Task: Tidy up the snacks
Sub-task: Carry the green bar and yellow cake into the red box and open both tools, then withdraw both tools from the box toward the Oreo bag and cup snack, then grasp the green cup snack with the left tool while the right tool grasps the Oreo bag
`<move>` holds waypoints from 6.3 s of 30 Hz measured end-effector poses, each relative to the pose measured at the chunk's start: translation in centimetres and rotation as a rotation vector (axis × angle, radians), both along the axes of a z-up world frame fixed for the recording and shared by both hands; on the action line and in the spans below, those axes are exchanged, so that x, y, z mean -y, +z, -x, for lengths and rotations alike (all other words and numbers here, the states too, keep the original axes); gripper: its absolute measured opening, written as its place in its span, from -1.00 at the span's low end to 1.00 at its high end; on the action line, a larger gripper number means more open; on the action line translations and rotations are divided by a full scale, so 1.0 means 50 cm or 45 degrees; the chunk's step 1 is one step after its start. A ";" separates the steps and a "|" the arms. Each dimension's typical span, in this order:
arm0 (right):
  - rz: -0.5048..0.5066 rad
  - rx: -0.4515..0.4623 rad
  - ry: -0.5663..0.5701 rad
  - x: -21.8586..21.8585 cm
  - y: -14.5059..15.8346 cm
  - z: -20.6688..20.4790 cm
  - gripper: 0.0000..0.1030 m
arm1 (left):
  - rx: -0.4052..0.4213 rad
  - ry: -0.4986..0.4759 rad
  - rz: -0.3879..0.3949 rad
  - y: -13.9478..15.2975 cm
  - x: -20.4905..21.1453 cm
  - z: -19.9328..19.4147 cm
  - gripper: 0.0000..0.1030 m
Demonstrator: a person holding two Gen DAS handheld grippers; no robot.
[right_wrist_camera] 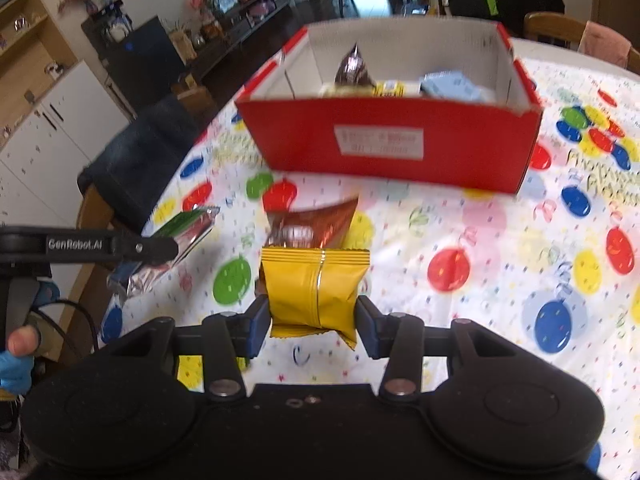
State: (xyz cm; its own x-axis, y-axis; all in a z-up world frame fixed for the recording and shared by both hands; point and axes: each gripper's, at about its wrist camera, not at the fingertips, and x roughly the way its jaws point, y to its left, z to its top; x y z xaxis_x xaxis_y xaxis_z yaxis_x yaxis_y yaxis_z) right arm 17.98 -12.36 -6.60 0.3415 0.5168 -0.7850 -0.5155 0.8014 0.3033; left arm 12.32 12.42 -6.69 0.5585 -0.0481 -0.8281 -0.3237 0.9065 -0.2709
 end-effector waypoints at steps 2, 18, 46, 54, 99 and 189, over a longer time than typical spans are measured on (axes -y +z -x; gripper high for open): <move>-0.017 0.019 -0.009 0.005 0.015 -0.007 -0.13 | 0.026 -0.003 -0.001 0.019 0.004 -0.001 -0.19; -0.041 0.195 -0.053 0.030 0.110 -0.109 -0.13 | 0.204 -0.081 -0.083 0.132 0.041 -0.086 -0.19; 0.077 0.120 0.009 -0.060 0.048 -0.425 -0.13 | 0.061 -0.097 -0.193 0.087 0.065 -0.401 -0.19; 0.164 0.070 0.048 -0.116 -0.007 -0.488 -0.13 | 0.008 -0.101 -0.236 0.050 0.059 -0.466 -0.19; 0.157 0.116 0.122 -0.117 0.050 -0.408 0.23 | 0.031 -0.131 -0.227 0.067 0.056 -0.413 0.02; 0.170 -0.171 0.075 -0.157 -0.114 -0.070 0.95 | -0.127 -0.375 -0.071 -0.129 0.140 0.040 0.90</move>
